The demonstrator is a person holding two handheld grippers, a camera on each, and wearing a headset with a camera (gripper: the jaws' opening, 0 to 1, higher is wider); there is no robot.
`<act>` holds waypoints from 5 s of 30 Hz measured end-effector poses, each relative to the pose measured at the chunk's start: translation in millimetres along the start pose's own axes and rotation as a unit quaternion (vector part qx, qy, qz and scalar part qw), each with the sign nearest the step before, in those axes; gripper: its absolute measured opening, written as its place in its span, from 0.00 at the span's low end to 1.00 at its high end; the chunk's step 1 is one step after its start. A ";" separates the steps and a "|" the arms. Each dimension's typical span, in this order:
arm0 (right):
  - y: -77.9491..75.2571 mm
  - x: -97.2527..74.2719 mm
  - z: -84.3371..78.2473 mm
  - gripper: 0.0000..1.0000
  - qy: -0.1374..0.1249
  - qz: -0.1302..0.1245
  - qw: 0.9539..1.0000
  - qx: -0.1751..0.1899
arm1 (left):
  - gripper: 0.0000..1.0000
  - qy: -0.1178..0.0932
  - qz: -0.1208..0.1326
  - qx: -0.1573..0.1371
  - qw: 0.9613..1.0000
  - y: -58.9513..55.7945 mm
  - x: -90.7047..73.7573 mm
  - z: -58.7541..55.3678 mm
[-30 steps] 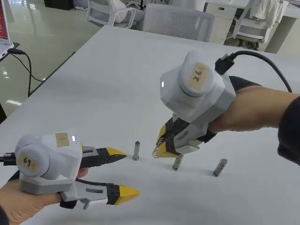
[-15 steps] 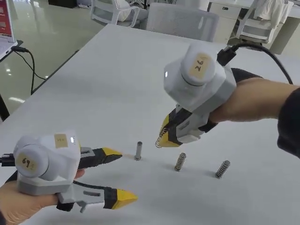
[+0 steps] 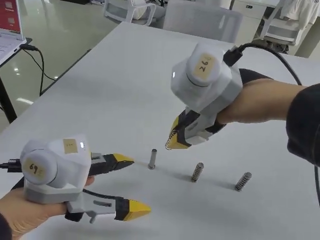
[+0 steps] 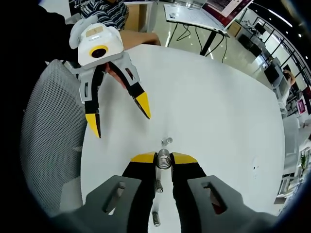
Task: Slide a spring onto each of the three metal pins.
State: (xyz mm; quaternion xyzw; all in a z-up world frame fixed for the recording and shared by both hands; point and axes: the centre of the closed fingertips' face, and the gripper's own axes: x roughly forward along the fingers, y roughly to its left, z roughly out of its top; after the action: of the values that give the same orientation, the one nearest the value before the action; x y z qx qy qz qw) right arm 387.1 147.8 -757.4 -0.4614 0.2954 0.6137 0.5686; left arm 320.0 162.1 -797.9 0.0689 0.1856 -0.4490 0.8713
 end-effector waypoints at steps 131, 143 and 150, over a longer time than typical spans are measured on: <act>16.8 84.8 -25.3 0.45 0.016 0.076 0.997 0.030 | 0.58 0.002 0.022 -0.023 0.999 7.8 -4.3 -6.8; 12.1 75.9 -29.3 0.62 -0.009 0.067 0.996 0.050 | 0.58 0.005 0.022 -0.021 1.000 8.5 -3.7 -4.5; 11.4 72.3 -30.5 0.70 -0.027 0.062 0.996 0.060 | 0.58 0.006 0.023 -0.019 1.000 9.5 -3.4 -3.0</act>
State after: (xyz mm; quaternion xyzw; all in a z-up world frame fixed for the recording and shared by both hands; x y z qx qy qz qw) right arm 388.3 149.4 -836.7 -0.3910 0.3440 0.6411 0.5637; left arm 325.1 171.1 -799.8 0.0593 0.1973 -0.4250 0.8815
